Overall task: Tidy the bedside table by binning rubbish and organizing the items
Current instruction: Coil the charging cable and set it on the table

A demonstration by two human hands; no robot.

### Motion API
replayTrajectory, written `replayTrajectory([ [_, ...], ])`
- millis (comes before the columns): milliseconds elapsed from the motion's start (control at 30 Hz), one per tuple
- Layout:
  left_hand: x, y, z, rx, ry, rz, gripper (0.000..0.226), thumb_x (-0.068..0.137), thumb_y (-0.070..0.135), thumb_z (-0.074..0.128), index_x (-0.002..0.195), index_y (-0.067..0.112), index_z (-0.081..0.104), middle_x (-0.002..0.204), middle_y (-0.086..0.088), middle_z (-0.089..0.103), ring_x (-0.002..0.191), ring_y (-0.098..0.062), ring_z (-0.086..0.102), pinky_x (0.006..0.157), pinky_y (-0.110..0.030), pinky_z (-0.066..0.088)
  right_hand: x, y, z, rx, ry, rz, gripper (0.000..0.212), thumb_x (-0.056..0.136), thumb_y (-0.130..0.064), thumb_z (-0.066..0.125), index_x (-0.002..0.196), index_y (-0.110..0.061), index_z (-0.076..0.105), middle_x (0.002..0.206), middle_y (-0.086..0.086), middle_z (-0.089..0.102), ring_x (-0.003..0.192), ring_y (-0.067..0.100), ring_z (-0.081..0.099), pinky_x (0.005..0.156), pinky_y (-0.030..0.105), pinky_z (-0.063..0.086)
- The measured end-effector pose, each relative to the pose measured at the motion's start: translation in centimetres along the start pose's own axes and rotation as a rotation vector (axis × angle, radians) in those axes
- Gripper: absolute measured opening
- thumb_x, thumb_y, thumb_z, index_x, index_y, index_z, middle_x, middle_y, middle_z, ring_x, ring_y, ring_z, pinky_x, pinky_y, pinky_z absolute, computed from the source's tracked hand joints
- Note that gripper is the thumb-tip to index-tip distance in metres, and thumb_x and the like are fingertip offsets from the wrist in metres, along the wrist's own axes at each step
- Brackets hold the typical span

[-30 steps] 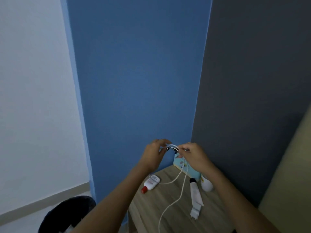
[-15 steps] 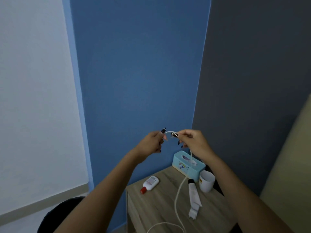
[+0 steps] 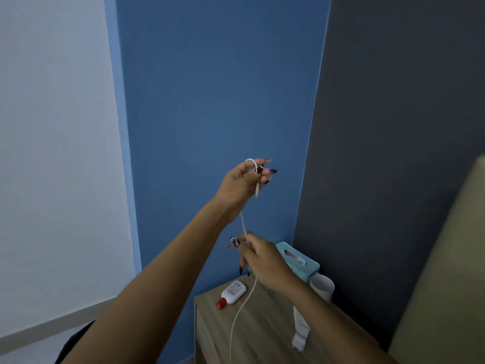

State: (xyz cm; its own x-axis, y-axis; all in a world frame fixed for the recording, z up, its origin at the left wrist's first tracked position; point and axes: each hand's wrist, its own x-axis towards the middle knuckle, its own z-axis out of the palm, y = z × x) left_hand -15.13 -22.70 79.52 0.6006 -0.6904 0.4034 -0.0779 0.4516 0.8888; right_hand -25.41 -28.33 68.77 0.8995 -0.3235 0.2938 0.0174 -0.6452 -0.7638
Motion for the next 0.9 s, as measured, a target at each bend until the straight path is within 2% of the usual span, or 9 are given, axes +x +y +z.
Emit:
replayTrajectory([
  [167,-2.1,-1.4,-4.2,0.937,-0.050,0.237,0.040,0.095,-0.008,0.032,0.125,0.005,0.055,0.090,-0.004,0.064,0.064,0.008,0.059,0.065,-0.005,0.043,-0.9,-2.9,-1.8,-0.114,-0.134,-0.039,0.013,0.090,-0.032,0.056,0.097,-0.024,0.064,0.066,0.004,0.063,0.055,0.006,0.054,0.057,0.024,0.043],
  [267,-4.2,-1.3,-7.1,1.192,-0.132,0.098,0.041,0.085,-0.008,0.038,0.109,0.013,0.065,0.080,-0.004,0.067,0.068,-0.002,0.060,0.065,-0.014,0.043,-0.4,-3.3,-5.2,-0.163,-0.098,-0.066,0.011,0.087,-0.030,0.060,0.087,-0.027,0.071,0.062,-0.001,0.057,0.052,0.006,0.049,0.054,0.029,0.044],
  [333,-6.1,-1.2,-7.9,1.227,-0.192,-0.049,0.033,0.085,0.002,0.040,0.097,0.017,0.067,0.071,0.002,0.066,0.071,-0.013,0.059,0.066,-0.021,0.044,-0.1,-3.7,-7.8,-0.184,-0.024,-0.086,0.013,0.087,-0.025,0.061,0.082,-0.029,0.072,0.059,-0.002,0.050,0.050,0.008,0.045,0.051,0.031,0.042],
  [400,-7.8,-0.8,-8.3,1.161,-0.208,-0.138,0.034,0.089,0.019,0.034,0.085,0.015,0.067,0.064,0.004,0.063,0.071,-0.015,0.057,0.070,-0.027,0.045,0.3,-4.3,-9.9,-0.156,0.064,-0.115,0.016,0.088,-0.020,0.062,0.081,-0.028,0.074,0.061,-0.003,0.056,0.052,0.006,0.048,0.048,0.027,0.045],
  [500,-9.7,0.0,-8.4,0.901,-0.168,-0.223,0.052,0.098,0.041,0.029,0.069,0.006,0.054,0.058,0.001,0.047,0.055,-0.013,0.043,0.060,-0.021,0.038,0.8,-5.1,-11.2,-0.071,0.175,-0.164,0.016,0.089,-0.016,0.063,0.085,-0.025,0.076,0.073,-0.005,0.068,0.059,0.000,0.056,0.049,0.016,0.049],
  [633,-10.9,1.0,-7.6,0.556,-0.203,-0.226,0.034,0.096,0.021,0.039,0.064,0.013,0.046,0.058,-0.003,0.046,0.056,-0.016,0.046,0.057,-0.023,0.041,2.1,-4.8,-9.5,0.046,0.307,-0.168,0.019,0.089,-0.020,0.064,0.081,-0.035,0.072,0.069,0.001,0.067,0.054,0.006,0.055,0.049,0.025,0.051],
  [700,-11.0,1.1,-6.8,0.298,-0.201,-0.270,0.039,0.101,0.026,0.035,0.064,0.014,0.042,0.054,-0.003,0.037,0.045,-0.016,0.040,0.049,-0.025,0.037,3.0,-4.0,-8.0,0.097,0.379,-0.151,0.019,0.089,-0.025,0.063,0.079,-0.039,0.071,0.060,0.000,0.063,0.052,0.011,0.053,0.048,0.030,0.049],
  [800,-10.8,2.0,-4.9,-0.147,-0.216,-0.329,0.049,0.099,0.052,0.027,0.070,0.016,0.044,0.053,0.003,0.025,0.035,-0.008,0.017,0.038,-0.019,0.021,4.2,-2.9,-5.2,0.090,0.422,-0.099,0.020,0.090,-0.031,0.061,0.081,-0.023,0.076,0.056,0.014,0.059,0.044,0.013,0.048,0.045,0.033,0.042],
  [900,-9.4,3.2,-3.0,-0.246,-0.133,-0.219,0.036,0.103,0.033,0.030,0.075,0.017,0.047,0.050,0.007,0.031,0.033,-0.004,0.022,0.039,-0.018,0.022,4.6,-2.5,-1.3,-0.006,0.328,-0.042,0.037,0.092,-0.034,0.054,0.073,-0.005,0.067,0.061,0.020,0.061,0.047,0.022,0.052,0.050,0.041,0.047],
])
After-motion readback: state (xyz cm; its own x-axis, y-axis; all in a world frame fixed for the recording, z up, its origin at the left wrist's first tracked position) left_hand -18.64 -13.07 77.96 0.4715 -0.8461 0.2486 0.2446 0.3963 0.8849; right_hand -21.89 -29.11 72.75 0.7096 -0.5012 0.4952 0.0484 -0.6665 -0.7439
